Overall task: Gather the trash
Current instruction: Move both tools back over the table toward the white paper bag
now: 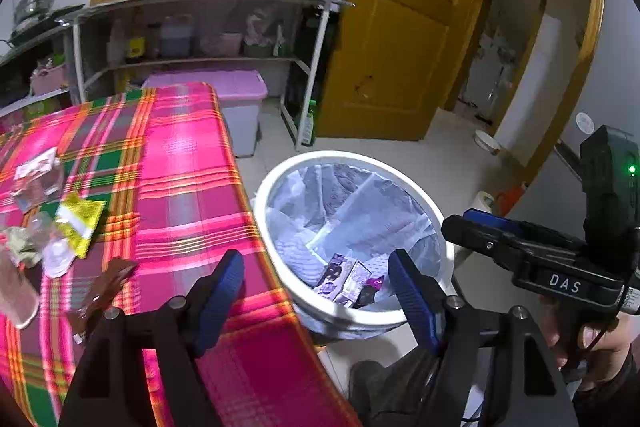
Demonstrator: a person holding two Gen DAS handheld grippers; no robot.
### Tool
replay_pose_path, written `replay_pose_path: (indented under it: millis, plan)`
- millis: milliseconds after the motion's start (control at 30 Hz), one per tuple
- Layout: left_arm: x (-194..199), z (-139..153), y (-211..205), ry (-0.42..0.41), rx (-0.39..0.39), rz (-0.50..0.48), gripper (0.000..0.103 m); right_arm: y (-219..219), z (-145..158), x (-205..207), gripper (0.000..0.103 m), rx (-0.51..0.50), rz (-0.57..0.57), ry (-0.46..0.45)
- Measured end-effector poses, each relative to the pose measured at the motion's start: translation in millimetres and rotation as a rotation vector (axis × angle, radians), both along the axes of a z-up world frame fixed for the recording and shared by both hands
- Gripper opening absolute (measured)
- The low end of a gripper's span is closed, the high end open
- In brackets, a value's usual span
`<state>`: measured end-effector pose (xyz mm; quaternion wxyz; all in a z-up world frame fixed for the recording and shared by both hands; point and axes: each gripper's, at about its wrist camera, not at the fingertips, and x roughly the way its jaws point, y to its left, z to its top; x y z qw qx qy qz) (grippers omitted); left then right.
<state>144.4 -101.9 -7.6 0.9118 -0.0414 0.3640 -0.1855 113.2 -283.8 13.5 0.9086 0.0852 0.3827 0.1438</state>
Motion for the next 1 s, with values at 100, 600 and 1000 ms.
replay_pose_path:
  millis: [100,600,1000]
  plan:
    - [-10.6,6.0,10.7,-0.020,-0.004,0.017,0.068,12.5,2.9,-5.2,0.056,-0.007,0.029,-0.004]
    - [-62.9,21.1,78.2,-0.089,0.006,0.169,0.056,77.7,6.1,-17.8,0.055,-0.005,0.170,0.000]
    - [-85.1,15.1,135.2,-0.078,-0.006,0.307,0.056,114.9,-0.8,-16.8,0.055,-0.020,0.251,0.061]
